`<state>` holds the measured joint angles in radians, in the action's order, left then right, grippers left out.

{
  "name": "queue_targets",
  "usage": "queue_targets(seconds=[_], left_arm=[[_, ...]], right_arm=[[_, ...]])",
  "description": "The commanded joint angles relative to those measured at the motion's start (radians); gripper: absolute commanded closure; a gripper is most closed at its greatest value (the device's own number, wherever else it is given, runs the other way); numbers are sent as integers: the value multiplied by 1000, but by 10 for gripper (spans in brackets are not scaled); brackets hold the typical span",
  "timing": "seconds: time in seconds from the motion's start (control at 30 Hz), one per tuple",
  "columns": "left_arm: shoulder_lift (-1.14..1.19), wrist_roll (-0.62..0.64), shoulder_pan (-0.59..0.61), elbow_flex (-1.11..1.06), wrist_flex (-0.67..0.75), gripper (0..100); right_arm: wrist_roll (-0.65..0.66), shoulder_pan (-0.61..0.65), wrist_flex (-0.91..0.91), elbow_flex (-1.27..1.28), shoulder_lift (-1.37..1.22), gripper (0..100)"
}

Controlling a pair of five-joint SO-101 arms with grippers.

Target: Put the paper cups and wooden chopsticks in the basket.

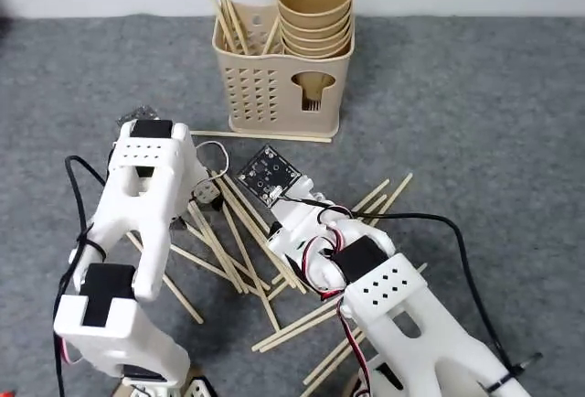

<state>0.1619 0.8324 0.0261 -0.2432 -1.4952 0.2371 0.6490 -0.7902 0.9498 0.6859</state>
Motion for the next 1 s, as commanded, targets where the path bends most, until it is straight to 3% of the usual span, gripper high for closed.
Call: queue_targets(seconds=[0.0, 0.33, 0.7, 0.97], left_arm=[[3, -2, 0, 38, 34, 761], [232, 83, 0, 42, 20, 761], [239, 133, 8, 67, 11, 766], [242, 137, 6, 165, -44, 957]], right_arm=[[9, -13, 22, -14, 35, 854], [9, -28, 22, -14, 35, 854], [9, -28, 22, -14, 35, 854], [9, -28, 22, -14, 35, 854]])
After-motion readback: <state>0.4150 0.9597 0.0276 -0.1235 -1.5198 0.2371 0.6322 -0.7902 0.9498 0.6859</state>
